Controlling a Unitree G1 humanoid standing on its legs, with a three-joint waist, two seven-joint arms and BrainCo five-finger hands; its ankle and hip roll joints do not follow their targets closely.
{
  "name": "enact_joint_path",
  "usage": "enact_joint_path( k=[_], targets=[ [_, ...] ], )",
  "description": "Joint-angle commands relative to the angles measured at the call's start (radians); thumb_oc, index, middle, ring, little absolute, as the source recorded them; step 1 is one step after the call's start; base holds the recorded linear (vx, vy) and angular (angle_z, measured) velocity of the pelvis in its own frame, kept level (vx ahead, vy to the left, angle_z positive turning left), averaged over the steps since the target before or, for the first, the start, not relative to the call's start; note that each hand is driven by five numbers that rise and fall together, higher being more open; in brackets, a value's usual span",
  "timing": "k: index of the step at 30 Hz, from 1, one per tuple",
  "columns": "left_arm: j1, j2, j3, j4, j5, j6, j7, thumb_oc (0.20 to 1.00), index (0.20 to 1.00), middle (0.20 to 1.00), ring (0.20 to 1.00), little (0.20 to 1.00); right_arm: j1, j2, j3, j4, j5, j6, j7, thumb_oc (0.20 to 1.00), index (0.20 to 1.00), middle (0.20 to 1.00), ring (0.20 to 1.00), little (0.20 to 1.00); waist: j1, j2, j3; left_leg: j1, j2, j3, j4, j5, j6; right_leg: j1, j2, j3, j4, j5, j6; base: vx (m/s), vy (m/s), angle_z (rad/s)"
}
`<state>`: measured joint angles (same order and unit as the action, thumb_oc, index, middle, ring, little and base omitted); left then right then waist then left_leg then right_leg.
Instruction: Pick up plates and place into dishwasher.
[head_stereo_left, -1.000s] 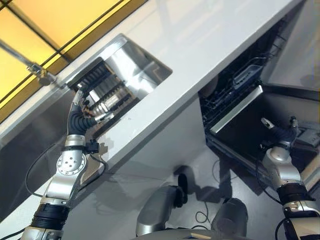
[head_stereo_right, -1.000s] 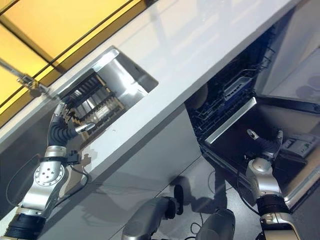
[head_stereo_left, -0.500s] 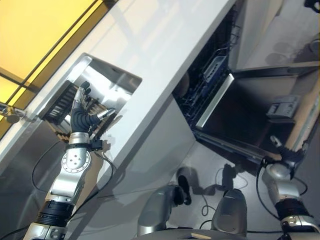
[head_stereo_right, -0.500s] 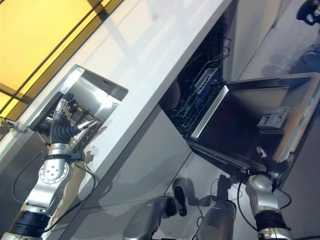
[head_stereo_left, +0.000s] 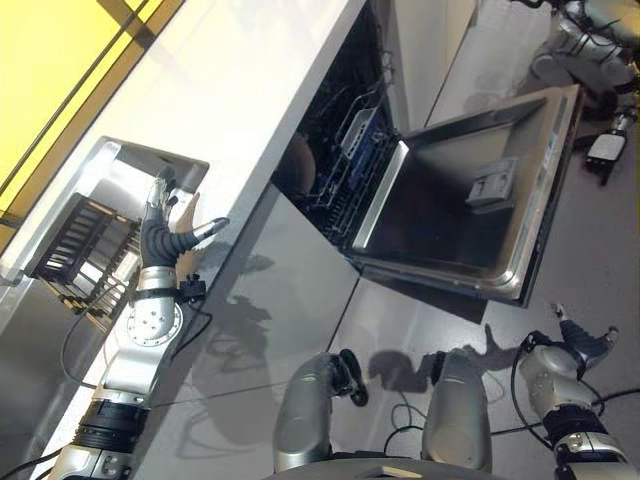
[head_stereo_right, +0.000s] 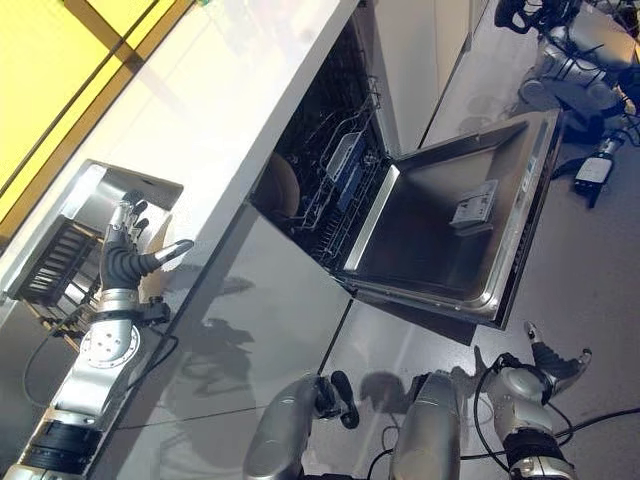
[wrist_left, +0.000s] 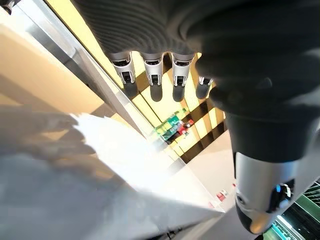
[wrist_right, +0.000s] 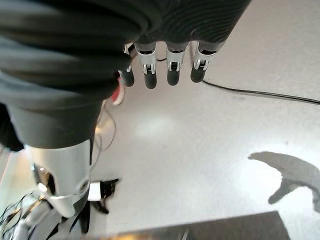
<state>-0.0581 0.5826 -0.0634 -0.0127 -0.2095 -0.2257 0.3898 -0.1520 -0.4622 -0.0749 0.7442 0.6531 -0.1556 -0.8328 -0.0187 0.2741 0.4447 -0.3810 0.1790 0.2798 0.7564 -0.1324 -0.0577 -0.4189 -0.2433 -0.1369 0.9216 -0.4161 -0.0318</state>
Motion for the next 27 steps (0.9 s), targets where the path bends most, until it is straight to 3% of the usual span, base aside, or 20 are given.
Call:
enact_joint_path(
  k=[1, 3, 4, 8, 11, 14, 19, 27],
  targets=[
    [0.014, -0.002, 0.058, -0.05, 0.005, -0.031, 0.004, 1.0, 1.0, 1.0, 1.0, 1.0, -0.03, 0.013, -0.014, -0.008, 0.079, -0.089, 0.091, 1.0, 1.0, 1.0, 1.0, 1.0, -0.01, 0.048, 0.046, -0.099, -0.057, 0.068, -0.103, 0.094, 0.06, 0.089, 0.066, -0.066, 0.084, -0.095, -0.115, 0.06, 0.02, -0.07],
    [0.019, 0.005, 0.056, -0.056, -0.003, -0.033, -0.002, 1.0, 1.0, 1.0, 1.0, 1.0, -0.044, 0.017, 0.0, 0.001, 0.167, -0.09, 0.268, 1.0, 1.0, 1.0, 1.0, 1.0, -0.01, 0.059, 0.054, -0.115, -0.066, 0.075, -0.082, 0.091, 0.063, 0.073, 0.071, -0.065, 0.124, -0.114, -0.13, 0.06, 0.016, 0.01],
    [0.019, 0.006, 0.057, -0.058, -0.005, -0.032, -0.003, 1.0, 1.0, 1.0, 1.0, 1.0, -0.047, 0.015, 0.003, 0.006, 0.184, -0.085, 0.295, 1.0, 1.0, 1.0, 1.0, 1.0, -0.009, 0.059, 0.054, -0.118, -0.067, 0.076, -0.08, 0.09, 0.063, 0.069, 0.071, -0.065, 0.129, -0.117, -0.132, 0.05, 0.001, 0.06],
    [0.011, 0.038, 0.056, -0.093, -0.017, -0.018, -0.021, 1.0, 1.0, 1.0, 1.0, 1.0, -0.094, -0.014, 0.081, 0.041, 0.233, 0.014, 0.564, 1.0, 1.0, 1.0, 1.0, 1.0, 0.012, 0.058, 0.062, -0.165, -0.091, 0.078, -0.042, 0.08, 0.072, 0.017, 0.074, -0.078, 0.209, -0.143, -0.152, 0.02, -0.045, 0.02],
    [-0.015, 0.063, 0.047, -0.094, -0.033, -0.012, -0.033, 1.0, 1.0, 1.0, 1.0, 1.0, -0.153, -0.031, 0.122, 0.094, 0.367, 0.083, 0.772, 1.0, 1.0, 1.0, 1.0, 1.0, 0.031, 0.048, 0.066, -0.199, -0.104, 0.07, -0.015, 0.072, 0.075, -0.014, 0.073, -0.088, 0.256, -0.155, -0.16, -0.02, -0.077, 0.07],
    [-0.042, 0.074, 0.03, -0.101, -0.034, 0.009, -0.035, 1.0, 1.0, 1.0, 1.0, 1.0, -0.208, -0.029, 0.17, 0.107, 0.359, 0.093, 0.856, 1.0, 1.0, 1.0, 1.0, 1.0, 0.052, 0.038, 0.067, -0.222, -0.115, 0.061, 0.002, 0.07, 0.076, -0.034, 0.072, -0.102, 0.284, -0.162, -0.163, -0.01, -0.07, 0.15],
    [-0.047, 0.086, 0.03, -0.091, -0.028, 0.003, -0.013, 1.0, 1.0, 1.0, 1.0, 1.0, -0.263, -0.016, 0.23, 0.023, 0.339, 0.038, 0.937, 1.0, 1.0, 1.0, 1.0, 1.0, 0.08, 0.023, 0.064, -0.23, -0.132, 0.043, -0.007, 0.076, 0.077, -0.029, 0.071, -0.118, 0.268, -0.153, -0.156, 0.02, -0.029, 0.24],
    [-0.024, 0.095, 0.088, -0.07, -0.031, -0.022, -0.039, 1.0, 1.0, 1.0, 1.0, 1.0, -0.29, 0.038, 0.239, -0.201, 0.289, -0.072, 0.926, 1.0, 1.0, 1.0, 1.0, 1.0, 0.133, -0.019, 0.043, -0.218, -0.137, 0.024, -0.029, 0.06, 0.095, 0.027, 0.075, -0.167, 0.192, -0.126, -0.137, 0.03, -0.062, 0.23]
  ],
)
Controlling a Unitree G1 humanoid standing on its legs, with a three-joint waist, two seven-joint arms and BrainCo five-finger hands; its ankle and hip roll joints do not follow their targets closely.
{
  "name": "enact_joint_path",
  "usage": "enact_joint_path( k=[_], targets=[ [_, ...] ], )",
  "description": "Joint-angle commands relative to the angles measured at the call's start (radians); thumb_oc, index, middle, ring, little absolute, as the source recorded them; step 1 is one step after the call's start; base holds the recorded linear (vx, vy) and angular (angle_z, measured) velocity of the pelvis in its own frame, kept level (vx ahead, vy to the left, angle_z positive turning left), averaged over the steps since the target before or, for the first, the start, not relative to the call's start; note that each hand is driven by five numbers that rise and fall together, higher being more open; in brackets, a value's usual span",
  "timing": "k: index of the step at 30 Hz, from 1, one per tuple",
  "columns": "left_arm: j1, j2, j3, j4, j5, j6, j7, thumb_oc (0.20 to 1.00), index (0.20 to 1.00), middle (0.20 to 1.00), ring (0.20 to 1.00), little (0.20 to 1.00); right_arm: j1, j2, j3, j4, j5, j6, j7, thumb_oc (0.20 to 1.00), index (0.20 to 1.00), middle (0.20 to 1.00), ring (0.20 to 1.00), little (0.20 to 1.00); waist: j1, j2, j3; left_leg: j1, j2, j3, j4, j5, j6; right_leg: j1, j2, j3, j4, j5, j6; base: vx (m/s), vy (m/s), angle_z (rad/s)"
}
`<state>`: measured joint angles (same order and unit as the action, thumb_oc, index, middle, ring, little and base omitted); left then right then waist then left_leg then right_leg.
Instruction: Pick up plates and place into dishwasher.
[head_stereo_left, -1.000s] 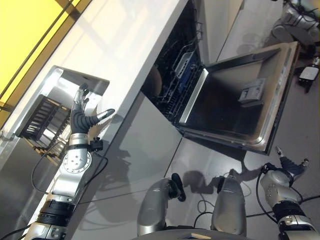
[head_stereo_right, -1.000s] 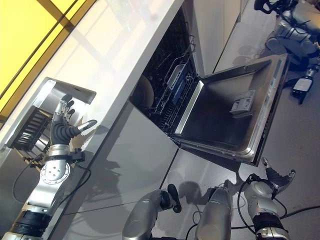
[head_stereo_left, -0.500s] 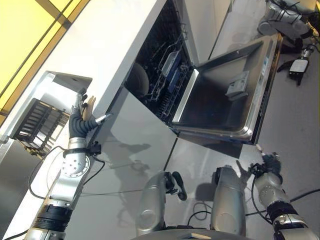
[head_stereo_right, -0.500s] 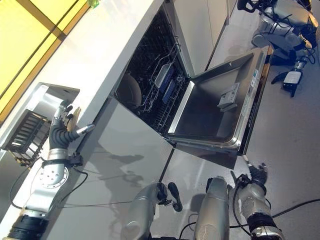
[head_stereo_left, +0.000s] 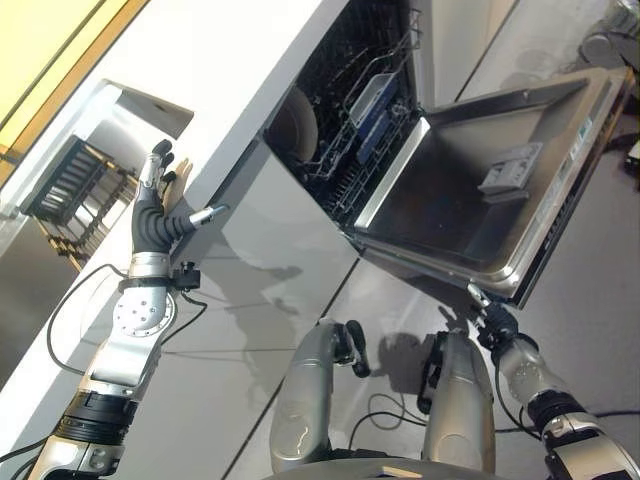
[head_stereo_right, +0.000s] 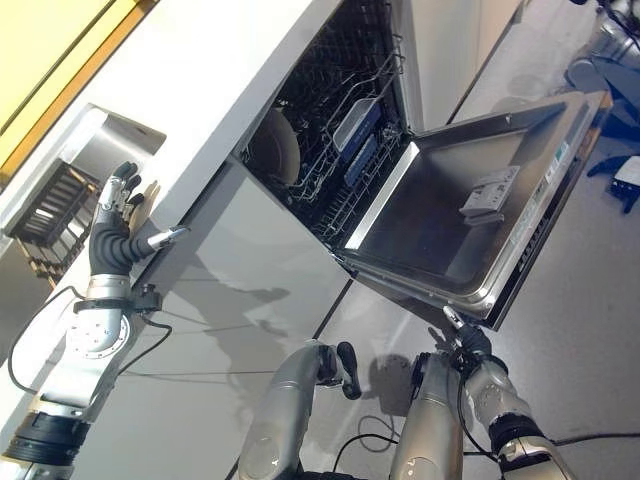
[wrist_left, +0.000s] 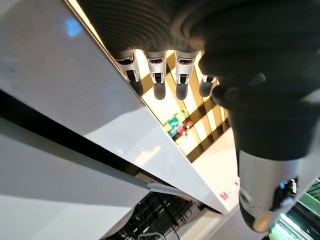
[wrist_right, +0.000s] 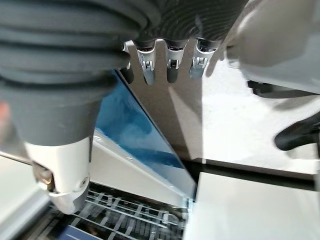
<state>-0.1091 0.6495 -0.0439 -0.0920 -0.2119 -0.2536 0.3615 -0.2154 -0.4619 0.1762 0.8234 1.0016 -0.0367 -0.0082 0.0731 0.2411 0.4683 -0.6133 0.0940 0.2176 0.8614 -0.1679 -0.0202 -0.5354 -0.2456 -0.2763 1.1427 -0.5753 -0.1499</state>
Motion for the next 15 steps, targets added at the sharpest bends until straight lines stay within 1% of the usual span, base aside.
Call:
enact_joint_path(
  k=[1, 6, 7, 8, 12, 15],
  targets=[
    [0.031, 0.028, 0.075, 0.012, -0.029, 0.004, -0.016, 1.0, 1.0, 1.0, 1.0, 1.0, -0.224, 0.042, -0.013, -0.299, -0.072, -0.202, 0.103, 1.0, 1.0, 1.0, 1.0, 1.0, 0.045, 0.01, 0.017, 0.019, -0.052, 0.083, -0.137, 0.095, 0.059, 0.154, 0.079, -0.032, -0.04, 0.036, -0.017, 0.06, -0.066, 0.32],
    [0.052, 0.025, 0.101, 0.02, -0.013, -0.011, -0.043, 1.0, 1.0, 1.0, 1.0, 1.0, -0.205, 0.059, -0.026, -0.413, -0.095, -0.264, 0.112, 1.0, 1.0, 1.0, 1.0, 1.0, 0.072, -0.021, 0.002, 0.046, -0.048, 0.06, -0.16, 0.093, 0.065, 0.219, 0.087, -0.054, -0.113, 0.06, -0.005, 0.06, -0.064, 0.14],
    [0.052, 0.025, 0.102, 0.019, -0.012, -0.01, -0.043, 1.0, 1.0, 1.0, 1.0, 1.0, -0.203, 0.06, -0.027, -0.419, -0.097, -0.269, 0.112, 1.0, 1.0, 1.0, 1.0, 1.0, 0.072, -0.022, 0.001, 0.048, -0.048, 0.058, -0.162, 0.093, 0.065, 0.223, 0.088, -0.056, -0.118, 0.062, -0.004, 0.04, -0.067, 0.07],
    [0.055, 0.03, 0.112, 0.016, -0.012, -0.007, -0.049, 1.0, 1.0, 1.0, 1.0, 1.0, -0.195, 0.062, -0.036, -0.46, -0.113, -0.285, 0.097, 1.0, 1.0, 1.0, 1.0, 1.0, 0.078, -0.03, -0.006, 0.056, -0.044, 0.053, -0.171, 0.094, 0.064, 0.242, 0.091, -0.06, -0.145, 0.069, -0.001, 0.04, -0.064, 0.03],
    [0.067, 0.03, 0.135, 0.026, -0.005, -0.008, -0.061, 1.0, 1.0, 1.0, 1.0, 1.0, -0.17, 0.066, -0.06, -0.553, -0.153, -0.322, 0.052, 1.0, 1.0, 1.0, 1.0, 1.0, 0.082, -0.047, -0.021, 0.077, -0.033, 0.045, -0.186, 0.102, 0.062, 0.29, 0.1, -0.069, -0.204, 0.084, 0.003, 0.05, -0.043, 0.03],
    [0.074, 0.022, 0.143, 0.028, 0.002, -0.006, -0.063, 1.0, 1.0, 1.0, 1.0, 1.0, -0.155, 0.071, -0.077, -0.607, -0.19, -0.327, 0.013, 1.0, 1.0, 1.0, 1.0, 1.0, 0.079, -0.054, -0.032, 0.092, -0.025, 0.046, -0.198, 0.103, 0.061, 0.318, 0.104, -0.069, -0.234, 0.094, 0.006, 0.05, 0.013, -0.03]
  ],
)
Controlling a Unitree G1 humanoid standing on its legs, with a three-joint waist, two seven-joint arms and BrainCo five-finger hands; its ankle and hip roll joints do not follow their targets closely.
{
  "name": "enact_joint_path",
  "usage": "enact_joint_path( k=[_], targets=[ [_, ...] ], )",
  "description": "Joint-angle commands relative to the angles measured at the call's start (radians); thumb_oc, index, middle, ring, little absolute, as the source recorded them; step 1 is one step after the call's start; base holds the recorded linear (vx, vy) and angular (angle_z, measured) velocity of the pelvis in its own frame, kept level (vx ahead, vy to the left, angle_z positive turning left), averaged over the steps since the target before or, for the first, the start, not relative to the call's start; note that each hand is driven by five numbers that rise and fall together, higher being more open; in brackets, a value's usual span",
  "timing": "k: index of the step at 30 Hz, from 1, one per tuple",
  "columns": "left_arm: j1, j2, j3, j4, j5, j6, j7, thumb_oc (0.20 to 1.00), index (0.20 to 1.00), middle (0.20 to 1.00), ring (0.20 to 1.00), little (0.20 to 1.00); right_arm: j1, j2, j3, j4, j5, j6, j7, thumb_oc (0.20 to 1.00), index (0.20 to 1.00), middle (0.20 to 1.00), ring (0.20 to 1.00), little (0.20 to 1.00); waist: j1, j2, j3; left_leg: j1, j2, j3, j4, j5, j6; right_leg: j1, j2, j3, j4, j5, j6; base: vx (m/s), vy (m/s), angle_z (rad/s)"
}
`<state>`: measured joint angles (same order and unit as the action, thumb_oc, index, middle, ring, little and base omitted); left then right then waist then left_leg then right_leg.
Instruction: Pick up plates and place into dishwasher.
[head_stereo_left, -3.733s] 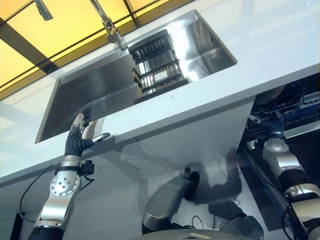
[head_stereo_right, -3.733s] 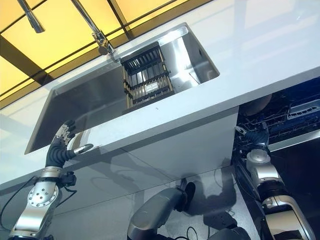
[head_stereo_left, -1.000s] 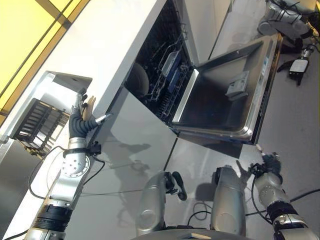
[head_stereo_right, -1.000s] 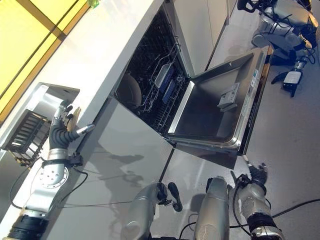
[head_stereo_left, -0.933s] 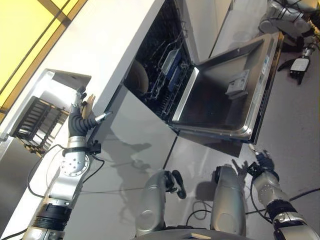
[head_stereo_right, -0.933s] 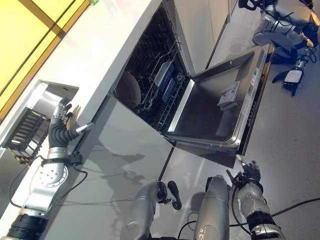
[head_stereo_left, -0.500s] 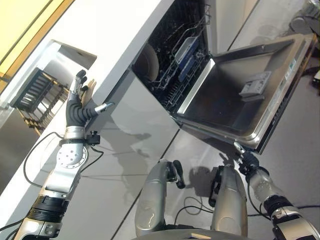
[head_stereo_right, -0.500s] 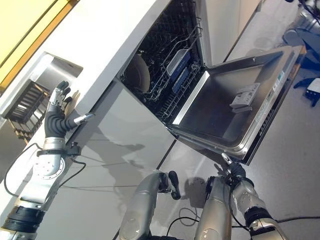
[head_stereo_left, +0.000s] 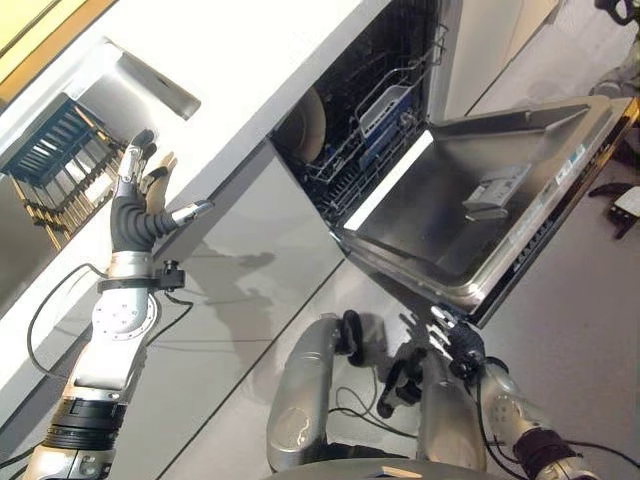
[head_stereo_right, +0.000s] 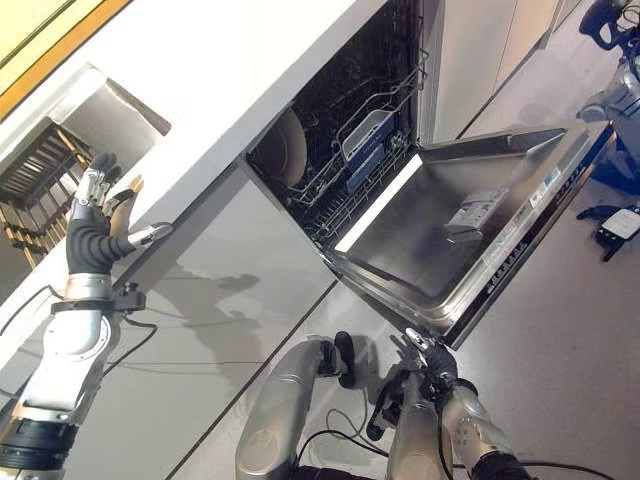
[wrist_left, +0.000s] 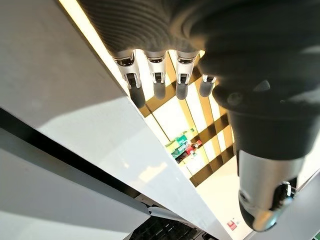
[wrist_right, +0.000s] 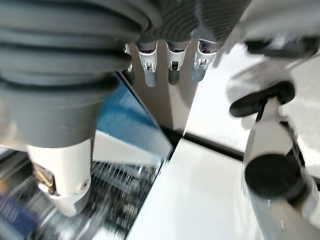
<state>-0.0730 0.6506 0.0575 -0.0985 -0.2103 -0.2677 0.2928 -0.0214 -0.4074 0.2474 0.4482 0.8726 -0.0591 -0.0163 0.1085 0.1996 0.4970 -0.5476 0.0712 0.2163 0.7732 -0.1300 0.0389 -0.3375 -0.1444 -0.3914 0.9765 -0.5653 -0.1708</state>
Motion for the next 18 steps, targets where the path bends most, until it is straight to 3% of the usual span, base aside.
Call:
enact_joint_path(
  k=[1, 10, 18],
  targets=[
    [0.038, 0.019, 0.043, 0.035, 0.003, 0.013, 0.002, 1.0, 1.0, 1.0, 1.0, 1.0, -0.342, 0.019, -0.152, -0.246, -0.071, -0.307, 0.016, 1.0, 1.0, 1.0, 1.0, 1.0, 0.042, -0.015, -0.066, 0.031, 0.001, 0.048, -0.113, 0.066, 0.001, 0.131, 0.003, 0.046, -0.078, 0.086, 0.027, 0.07, 0.026, -0.01],
    [0.035, 0.004, 0.031, 0.042, -0.006, 0.042, -0.009, 1.0, 1.0, 1.0, 1.0, 1.0, -0.326, 0.003, -0.161, -0.283, -0.119, -0.297, -0.002, 1.0, 1.0, 1.0, 1.0, 1.0, 0.038, -0.024, -0.106, 0.082, 0.014, 0.064, -0.146, 0.069, -0.005, 0.214, 0.008, 0.04, -0.155, 0.108, 0.029, 0.06, 0.045, -0.04],
    [0.034, -0.001, 0.052, 0.048, -0.016, 0.046, -0.01, 1.0, 1.0, 1.0, 1.0, 1.0, -0.332, -0.019, -0.183, -0.296, -0.135, -0.289, 0.017, 1.0, 1.0, 1.0, 1.0, 1.0, 0.075, -0.086, -0.193, 0.172, -0.009, 0.064, -0.229, 0.016, 0.005, 0.332, 0.006, -0.008, -0.3, 0.141, 0.064, 0.05, 0.021, 0.03]
  ],
)
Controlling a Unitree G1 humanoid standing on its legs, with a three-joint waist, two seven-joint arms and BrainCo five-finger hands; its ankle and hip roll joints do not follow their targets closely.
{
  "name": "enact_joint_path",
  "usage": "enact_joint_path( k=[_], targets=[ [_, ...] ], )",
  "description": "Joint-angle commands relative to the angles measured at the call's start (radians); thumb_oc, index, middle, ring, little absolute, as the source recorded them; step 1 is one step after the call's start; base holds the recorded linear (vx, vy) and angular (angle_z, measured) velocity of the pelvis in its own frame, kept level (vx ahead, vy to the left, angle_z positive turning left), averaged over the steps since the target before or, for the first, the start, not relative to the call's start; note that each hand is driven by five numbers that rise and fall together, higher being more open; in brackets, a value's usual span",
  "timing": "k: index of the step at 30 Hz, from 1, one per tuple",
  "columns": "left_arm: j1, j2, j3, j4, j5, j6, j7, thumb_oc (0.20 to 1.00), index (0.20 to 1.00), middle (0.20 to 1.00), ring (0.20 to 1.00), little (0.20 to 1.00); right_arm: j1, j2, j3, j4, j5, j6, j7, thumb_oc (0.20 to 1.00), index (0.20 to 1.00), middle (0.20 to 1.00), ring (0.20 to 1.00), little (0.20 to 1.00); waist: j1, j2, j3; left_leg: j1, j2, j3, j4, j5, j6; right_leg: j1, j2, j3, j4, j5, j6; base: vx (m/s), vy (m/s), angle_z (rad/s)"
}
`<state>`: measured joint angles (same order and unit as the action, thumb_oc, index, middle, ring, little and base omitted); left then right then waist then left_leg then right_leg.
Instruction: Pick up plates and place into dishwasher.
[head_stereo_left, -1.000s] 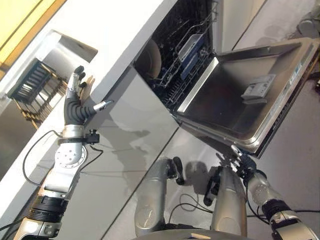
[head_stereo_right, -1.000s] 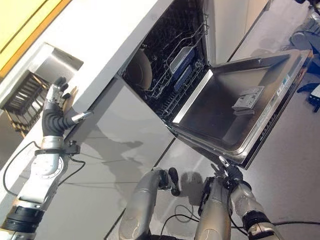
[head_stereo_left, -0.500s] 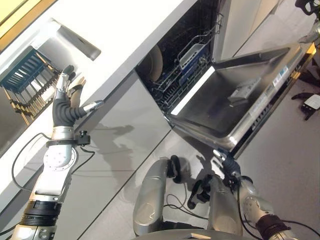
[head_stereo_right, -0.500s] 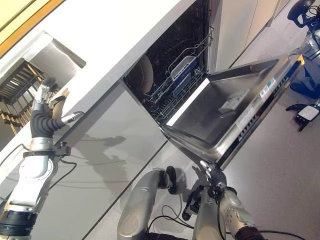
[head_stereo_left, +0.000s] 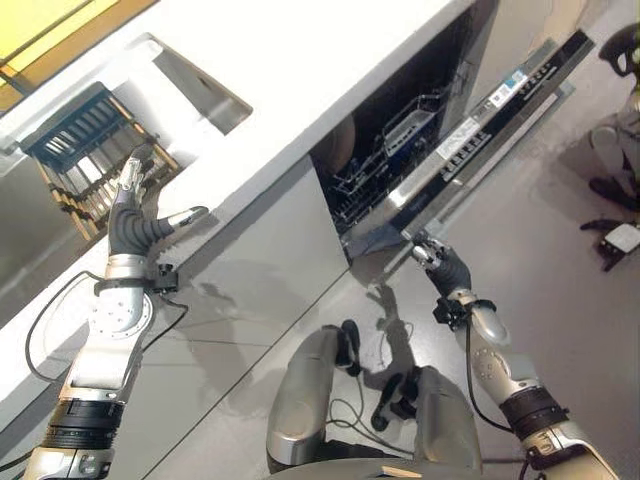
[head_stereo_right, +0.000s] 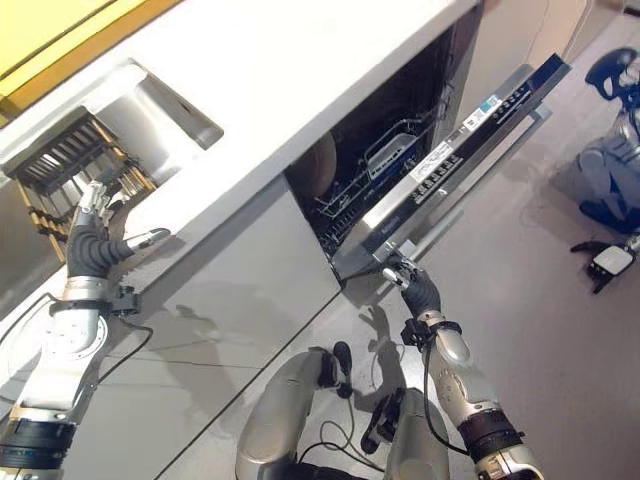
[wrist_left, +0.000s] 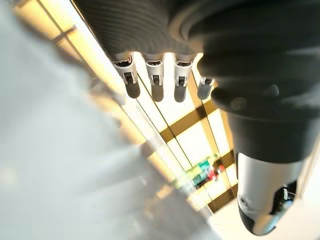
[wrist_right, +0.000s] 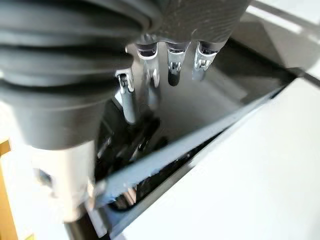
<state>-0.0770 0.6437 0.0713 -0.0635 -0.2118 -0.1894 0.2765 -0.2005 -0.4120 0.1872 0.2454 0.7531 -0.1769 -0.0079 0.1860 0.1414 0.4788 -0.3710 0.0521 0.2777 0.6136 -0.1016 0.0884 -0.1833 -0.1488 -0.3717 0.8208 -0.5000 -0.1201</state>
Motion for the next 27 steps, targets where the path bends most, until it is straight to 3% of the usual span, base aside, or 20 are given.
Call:
enact_joint_path(
  k=[1, 8, 14, 22, 27],
  targets=[
    [0.039, 0.005, 0.047, 0.017, -0.02, -0.036, -0.002, 1.0, 1.0, 1.0, 1.0, 1.0, -0.151, -0.017, -0.125, -0.106, -0.026, -0.168, 0.006, 1.0, 1.0, 1.0, 1.0, 1.0, 0.008, -0.043, -0.195, 0.011, 0.003, -0.002, -0.084, -0.024, -0.044, 0.203, 0.01, -0.037, -0.181, 0.085, 0.02, 0.03, -0.002, 0.2],
    [0.048, 0.001, 0.072, 0.037, -0.049, -0.074, -0.033, 1.0, 1.0, 1.0, 1.0, 1.0, -0.156, -0.042, -0.141, -0.135, -0.043, -0.136, 0.01, 1.0, 1.0, 1.0, 1.0, 1.0, 0.044, -0.107, -0.271, 0.084, -0.025, -0.029, -0.157, -0.032, -0.057, 0.315, 0.035, -0.058, -0.361, 0.137, 0.051, -0.02, 0.002, 0.19],
    [0.059, -0.012, 0.079, 0.03, -0.043, -0.113, -0.078, 1.0, 1.0, 1.0, 1.0, 1.0, -0.143, -0.059, -0.149, -0.138, -0.036, -0.127, 0.011, 1.0, 1.0, 1.0, 1.0, 1.0, 0.068, -0.151, -0.311, 0.108, -0.04, -0.066, -0.204, 0.005, -0.083, 0.359, 0.065, -0.057, -0.472, 0.185, 0.067, -0.09, -0.035, 0.29],
    [0.028, -0.038, 0.044, 0.02, -0.052, -0.122, -0.069, 1.0, 1.0, 1.0, 1.0, 1.0, -0.102, -0.043, -0.105, -0.173, -0.1, -0.113, 0.007, 1.0, 1.0, 1.0, 1.0, 1.0, 0.046, -0.149, -0.333, 0.119, -0.042, -0.067, -0.304, 0.089, -0.101, 0.361, 0.114, -0.026, -0.557, 0.232, 0.07, -0.17, 0.0, 0.0],
    [0.005, -0.068, 0.015, 0.012, -0.081, -0.107, -0.034, 1.0, 1.0, 1.0, 1.0, 1.0, -0.08, -0.054, -0.069, -0.288, -0.152, -0.113, 0.032, 1.0, 1.0, 1.0, 1.0, 1.0, 0.026, -0.13, -0.34, 0.098, -0.014, -0.069, -0.355, 0.191, -0.141, 0.367, 0.144, 0.002, -0.605, 0.247, 0.065, -0.09, -0.003, -0.18]
  ],
)
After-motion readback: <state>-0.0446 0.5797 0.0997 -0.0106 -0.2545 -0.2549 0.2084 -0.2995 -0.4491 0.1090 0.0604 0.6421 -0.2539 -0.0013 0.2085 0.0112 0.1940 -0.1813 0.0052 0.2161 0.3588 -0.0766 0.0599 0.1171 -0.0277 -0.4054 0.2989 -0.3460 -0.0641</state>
